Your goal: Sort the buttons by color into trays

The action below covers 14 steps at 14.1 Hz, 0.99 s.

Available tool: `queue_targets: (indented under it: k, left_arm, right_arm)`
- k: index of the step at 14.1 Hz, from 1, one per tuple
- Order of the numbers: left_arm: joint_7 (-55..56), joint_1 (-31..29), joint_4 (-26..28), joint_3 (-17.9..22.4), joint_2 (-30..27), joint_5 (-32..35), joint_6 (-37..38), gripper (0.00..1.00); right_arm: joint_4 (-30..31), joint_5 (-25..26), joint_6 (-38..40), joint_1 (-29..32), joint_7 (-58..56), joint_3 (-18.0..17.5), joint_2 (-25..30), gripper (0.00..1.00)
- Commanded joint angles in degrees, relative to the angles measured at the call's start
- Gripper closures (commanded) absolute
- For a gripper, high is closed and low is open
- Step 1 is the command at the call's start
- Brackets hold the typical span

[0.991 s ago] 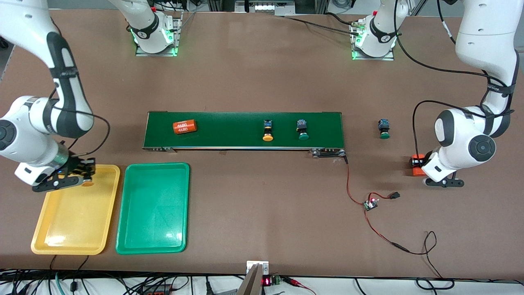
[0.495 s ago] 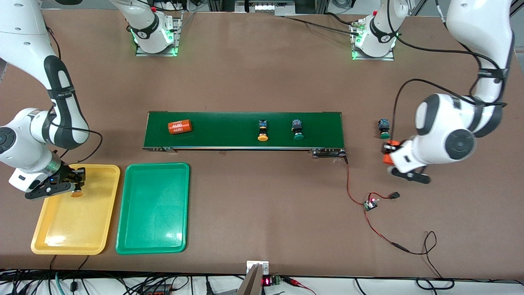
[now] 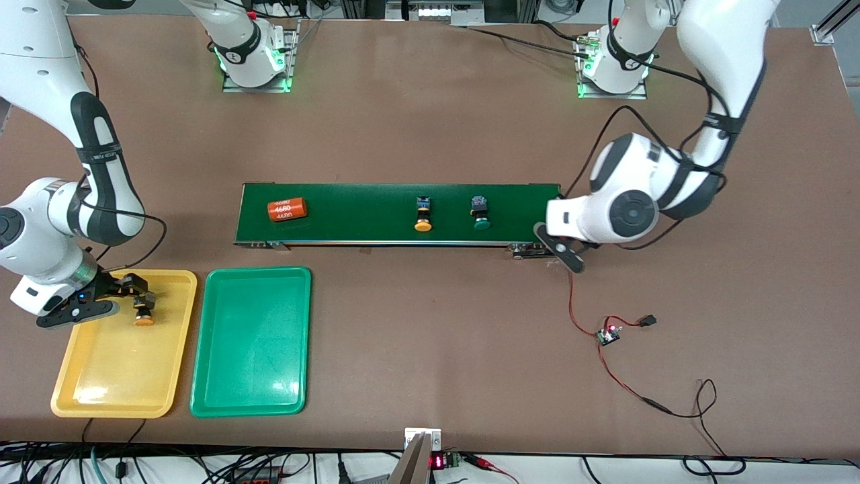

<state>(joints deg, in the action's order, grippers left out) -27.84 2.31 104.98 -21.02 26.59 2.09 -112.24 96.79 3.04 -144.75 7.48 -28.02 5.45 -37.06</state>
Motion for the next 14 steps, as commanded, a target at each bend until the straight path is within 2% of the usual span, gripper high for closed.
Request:
queue_targets:
  k: [1,3,5,8,9,10,11,14]
  left_arm:
    - [-15.0,0.4,1.7,-0.8,-0.2,0.2,-3.3,0.86]
    - [-22.6,0.5,3.6,-2.1,-0.1,0.2,-8.1,0.87]
    - [-27.3,0.8,5.7,-3.1,-0.1,0.2,-12.5,0.86]
    - [-27.8,0.9,5.8,-5.6,-0.2,1.0,-12.5,0.84]
    - [-27.8,0.9,5.8,-5.6,-0.3,1.1,-12.4,0.79]
    - [-27.8,0.8,5.8,-5.6,-0.3,1.0,-12.4,0.36]
    - [-27.8,0.8,5.8,-5.6,-0.2,1.0,-12.5,0.00]
    - [-27.8,0.4,5.7,-5.4,-0.3,1.0,-12.3,0.00]
  right_arm:
    - [3.2,-2.3,5.6,0.5,0.3,-3.2,5.7,0.00]
    - [4.1,-4.5,14.9,-0.8,5.1,-5.0,10.1,0.00]
    - [5.2,-4.5,20.5,-3.4,13.0,-5.8,13.9,0.00]
    - [10.6,-4.6,21.5,-10.4,22.4,-6.1,19.8,0.00]
    - [12.0,-4.6,21.5,-13.4,26.8,-6.1,21.2,0.00]
    - [12.9,-4.6,21.5,-16.4,31.5,-6.1,22.3,0.00]
    - [13.2,-4.6,21.6,-19.8,36.8,-6.5,22.7,0.00]
    - [13.1,-4.4,21.1,-23.1,48.6,-10.2,22.8,0.00]
